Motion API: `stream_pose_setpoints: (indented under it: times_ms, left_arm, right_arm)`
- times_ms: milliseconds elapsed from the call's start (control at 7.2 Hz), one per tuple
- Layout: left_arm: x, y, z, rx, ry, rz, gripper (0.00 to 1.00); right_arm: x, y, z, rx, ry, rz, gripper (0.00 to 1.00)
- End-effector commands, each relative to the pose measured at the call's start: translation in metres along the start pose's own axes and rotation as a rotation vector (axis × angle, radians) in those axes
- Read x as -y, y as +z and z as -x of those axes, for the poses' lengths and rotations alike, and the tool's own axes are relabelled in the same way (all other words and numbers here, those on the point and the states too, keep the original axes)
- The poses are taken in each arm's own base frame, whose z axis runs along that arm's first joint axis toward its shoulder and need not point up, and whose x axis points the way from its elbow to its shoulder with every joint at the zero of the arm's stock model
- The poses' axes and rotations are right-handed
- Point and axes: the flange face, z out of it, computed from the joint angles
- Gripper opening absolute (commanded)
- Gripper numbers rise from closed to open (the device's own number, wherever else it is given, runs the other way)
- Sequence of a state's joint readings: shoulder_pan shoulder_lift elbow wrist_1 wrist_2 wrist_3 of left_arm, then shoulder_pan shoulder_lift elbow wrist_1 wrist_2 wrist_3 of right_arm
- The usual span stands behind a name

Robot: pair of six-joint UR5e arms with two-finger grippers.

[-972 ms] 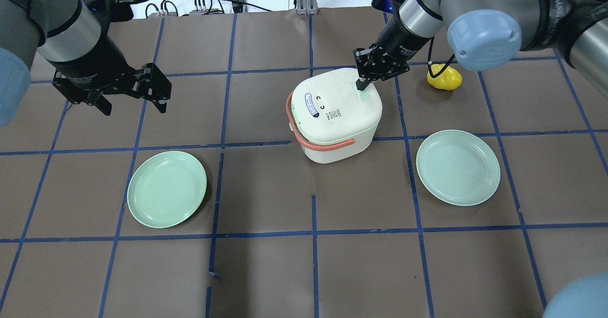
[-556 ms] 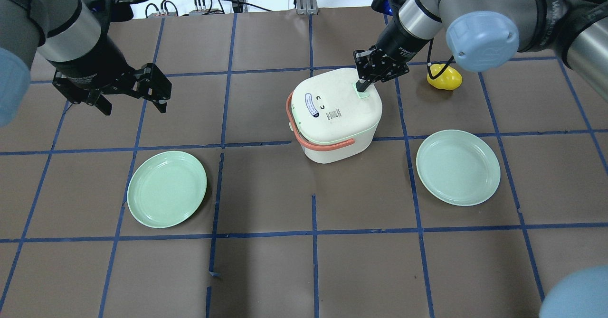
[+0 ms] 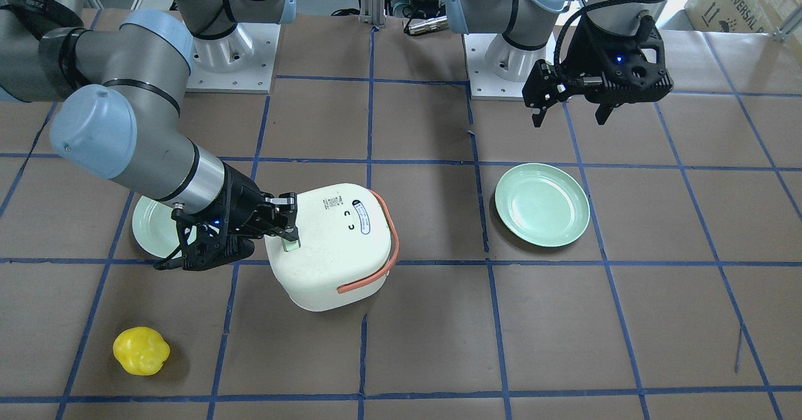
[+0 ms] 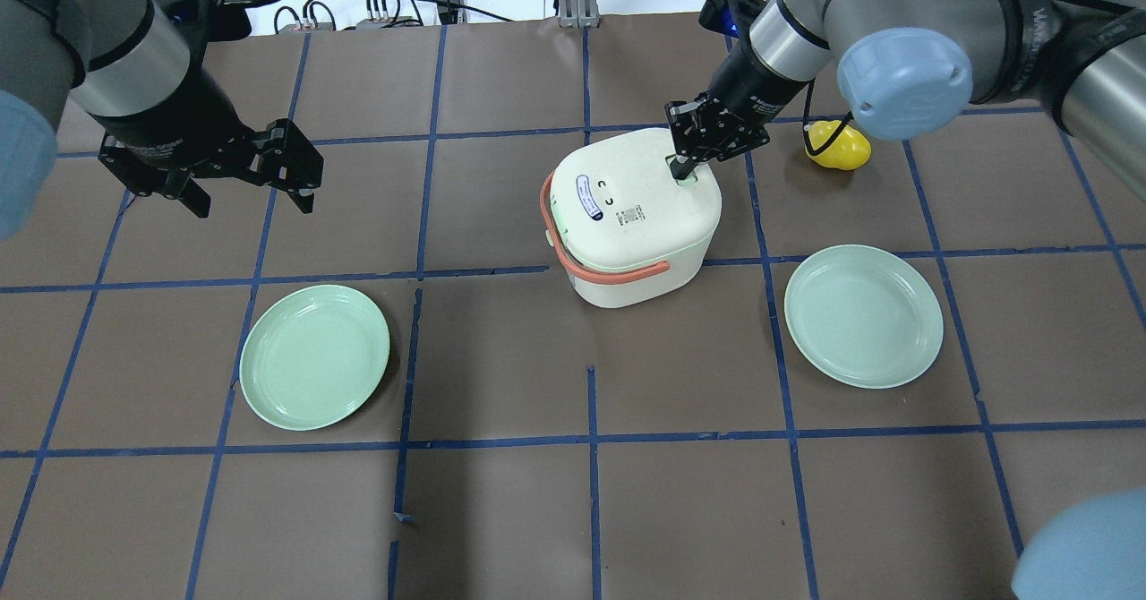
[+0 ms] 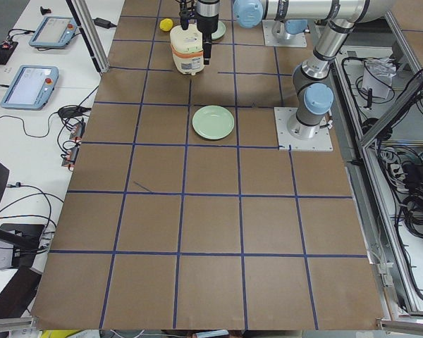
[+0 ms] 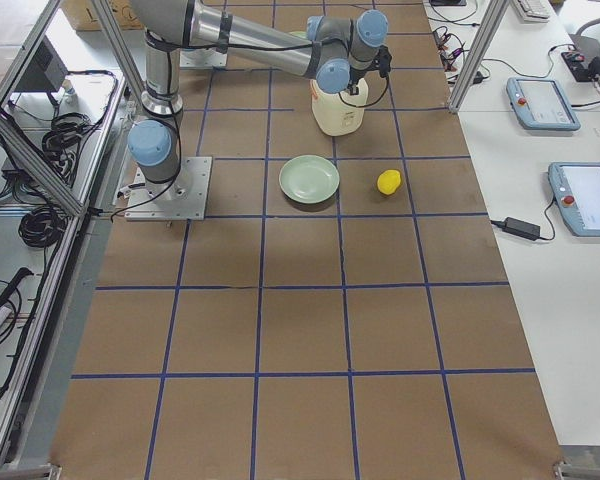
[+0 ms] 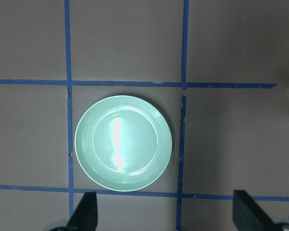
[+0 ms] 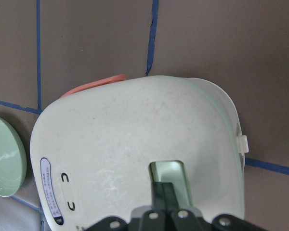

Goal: Press rice cooker button
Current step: 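Press down on the rice cooker's lid button with the right gripper, then lift the right gripper away as the rice cooker lid pops open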

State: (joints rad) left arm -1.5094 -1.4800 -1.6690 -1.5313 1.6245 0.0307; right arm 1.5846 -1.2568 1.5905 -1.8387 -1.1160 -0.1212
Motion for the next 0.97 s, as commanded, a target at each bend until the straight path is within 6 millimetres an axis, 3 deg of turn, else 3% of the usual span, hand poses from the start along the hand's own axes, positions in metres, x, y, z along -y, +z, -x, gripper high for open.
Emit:
stream_pose_setpoints:
  times_ms: [0, 278, 694, 833]
  left_arm:
    - [0.0, 0.0, 0.0, 0.0, 0.0, 0.001, 1.0]
    - [0.0, 0.0, 0.0, 0.0, 0.0, 0.0, 1.0]
    - [0.0, 0.0, 0.0, 0.0, 0.0, 0.0, 1.0]
    - [0.0, 0.0, 0.0, 0.0, 0.0, 0.0, 1.0]
  right_arm:
    - [0.0, -0.003, 0.002, -0.002, -0.003, -0.007, 0.0]
    - [-0.006, -0.022, 0.011, -0.013, -0.003, -0.029, 0.0]
    - [-0.049, -0.074, 0.041, -0.025, 0.001, -0.023, 0.03]
    - [-0.058, -0.088, 0.045, -0.066, -0.001, -0.03, 0.14]
